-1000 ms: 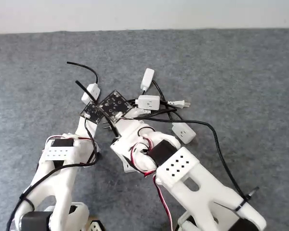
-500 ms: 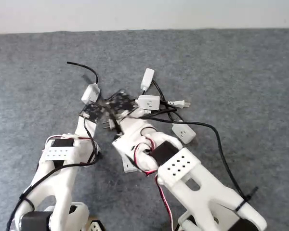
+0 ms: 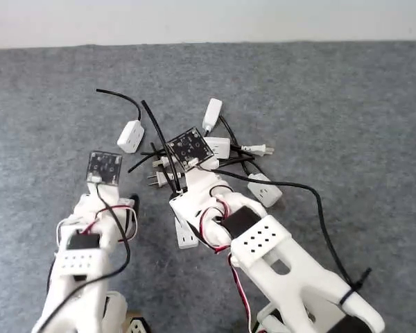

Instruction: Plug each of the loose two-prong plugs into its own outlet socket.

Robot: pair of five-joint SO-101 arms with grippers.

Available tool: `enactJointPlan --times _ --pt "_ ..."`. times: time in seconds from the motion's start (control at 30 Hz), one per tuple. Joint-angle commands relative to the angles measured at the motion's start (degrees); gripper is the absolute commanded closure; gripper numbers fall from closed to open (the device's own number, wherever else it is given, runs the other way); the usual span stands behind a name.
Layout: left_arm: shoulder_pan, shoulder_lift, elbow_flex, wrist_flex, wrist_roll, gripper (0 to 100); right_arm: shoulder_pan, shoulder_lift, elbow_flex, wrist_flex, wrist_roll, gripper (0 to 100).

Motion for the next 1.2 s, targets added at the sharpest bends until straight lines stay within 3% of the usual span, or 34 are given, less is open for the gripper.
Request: enactJointPlan --times 0.0,0.5,1.17 --pt "0.09 -7.03 1.36 -1.58 3.69 81 0.48 -0.13 0.97 -3.3 -0.7 99.1" --pt "-0.09 -9.14 1.89 -0.09 4.4 81 0.48 -0.04 2.9 -4.7 -3.25 99.1" --pt "-0.09 -9.32 1.98 -0.09 4.4 81 -0.4 -0.13 10.29 -16.13 -5.36 99.1"
